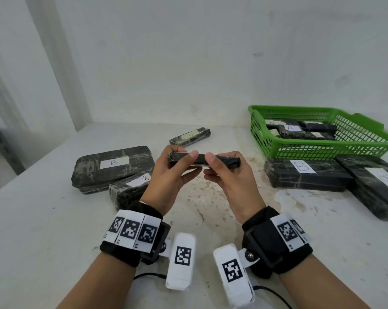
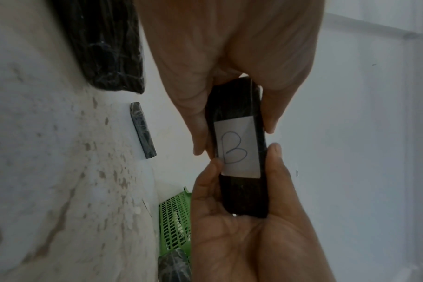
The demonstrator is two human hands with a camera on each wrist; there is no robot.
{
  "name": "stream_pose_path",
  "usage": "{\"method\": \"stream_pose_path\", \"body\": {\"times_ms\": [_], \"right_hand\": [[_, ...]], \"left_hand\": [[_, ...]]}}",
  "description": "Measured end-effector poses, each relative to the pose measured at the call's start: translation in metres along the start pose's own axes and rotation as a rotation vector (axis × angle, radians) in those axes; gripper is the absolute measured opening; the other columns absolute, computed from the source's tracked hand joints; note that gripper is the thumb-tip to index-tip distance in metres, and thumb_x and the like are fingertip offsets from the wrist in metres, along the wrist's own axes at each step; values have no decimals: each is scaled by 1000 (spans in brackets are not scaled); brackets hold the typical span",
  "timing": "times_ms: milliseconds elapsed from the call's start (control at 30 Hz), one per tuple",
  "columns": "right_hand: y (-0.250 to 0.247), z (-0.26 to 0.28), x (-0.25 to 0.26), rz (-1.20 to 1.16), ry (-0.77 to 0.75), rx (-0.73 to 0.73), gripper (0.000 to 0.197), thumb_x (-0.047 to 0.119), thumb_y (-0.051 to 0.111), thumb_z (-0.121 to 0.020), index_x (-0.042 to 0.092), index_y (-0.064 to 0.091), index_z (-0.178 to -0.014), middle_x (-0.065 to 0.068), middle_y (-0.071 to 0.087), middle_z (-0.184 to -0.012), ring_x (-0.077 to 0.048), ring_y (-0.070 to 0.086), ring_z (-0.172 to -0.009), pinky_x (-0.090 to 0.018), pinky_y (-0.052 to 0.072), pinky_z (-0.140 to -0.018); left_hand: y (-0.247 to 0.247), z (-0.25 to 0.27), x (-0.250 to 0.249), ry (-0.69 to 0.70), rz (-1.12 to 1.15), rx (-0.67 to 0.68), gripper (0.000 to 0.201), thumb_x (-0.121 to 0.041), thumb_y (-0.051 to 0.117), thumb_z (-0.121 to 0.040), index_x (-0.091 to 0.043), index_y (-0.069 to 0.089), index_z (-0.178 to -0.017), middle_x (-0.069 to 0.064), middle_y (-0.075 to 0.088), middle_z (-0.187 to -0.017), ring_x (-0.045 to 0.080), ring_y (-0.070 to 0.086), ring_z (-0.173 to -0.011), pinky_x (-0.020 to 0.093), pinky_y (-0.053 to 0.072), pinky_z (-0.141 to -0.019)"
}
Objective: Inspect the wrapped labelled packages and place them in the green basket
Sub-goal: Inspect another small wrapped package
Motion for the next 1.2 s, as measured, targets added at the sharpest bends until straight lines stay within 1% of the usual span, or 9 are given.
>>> {"method": "stream_pose_path", "body": {"times_ms": [133,300,500,633,733,867,967,1100,1200], "right_hand": [[-3,-3,1,22,-37,-35,39,30,78,-68,8,54,-90,-12,67,-91,-22,67,-83,-27,55,-73],[-6,-5,2,-7,-8,-9,45,36,79,-63,10,55,-91,-8,68,-89,-18,67,-77,-29,54,-75],[-5,-3,6,23,-24,-13,38,34,76,-67,10,55,-88,-9,67,-88,-19,68,-79,-31,55,-77],[-5,-4,7,9,-4,5,42,37,75,-68,8,55,-90,-9,67,-88,-17,68,-77,-34,55,-79],[-4,-5,8,-75,28,29,35,40,63,-78,9,54,-89,-7,68,-83,-19,67,-77,-34,57,-79],[-2,-5,13,-142,28,28,21,23,47,-100,9,50,-84,-6,66,-77,-22,66,-76,-33,58,-77],[-2,-5,12,-160,50,27,20,19,45,-102,8,50,-85,-12,63,-82,-22,67,-75,-31,59,-74],[-4,-4,12,-150,100,62,18,26,45,-101,10,48,-95,-14,59,-95,-22,67,-82,-34,57,-78],[-8,-5,15,-136,175,100,16,23,46,-102,11,51,-111,-14,61,-104,-27,70,-80,-30,58,-71]], "left_hand": [[3,1,2,-48,66,56,25,-28,68,-90,-11,52,-99,8,71,-94,23,68,-98,39,56,-96],[3,-1,1,-30,26,50,29,-23,63,-78,-9,55,-103,8,71,-93,18,70,-93,32,58,-89],[2,1,0,-57,108,40,28,-26,66,-90,-4,56,-104,12,70,-97,23,69,-97,37,56,-94],[0,-1,-1,-59,49,15,31,-23,59,-86,2,57,-104,13,72,-94,23,70,-94,36,58,-91],[-1,-2,-2,-35,58,-12,24,-19,57,-90,2,57,-102,12,71,-90,22,70,-91,35,59,-89],[1,-1,-3,-18,91,5,28,-27,62,-89,-2,55,-98,10,70,-89,22,69,-92,36,57,-92],[0,-2,-3,-7,35,-3,16,-17,56,-91,-2,54,-85,9,72,-87,20,70,-87,32,59,-87],[-3,-2,-7,29,31,-6,12,-12,60,-87,-5,55,-78,18,72,-104,24,71,-97,32,59,-85],[-5,-1,-5,35,-13,-12,14,6,53,-91,-7,57,-85,13,71,-107,20,70,-96,26,58,-80]]}}
Point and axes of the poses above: each hand's wrist, its own z-axis away from the middle knuckle, its own y-axis out of the palm, x = y × z, the point moved 1 cm from there along -z, towards the middle knuckle
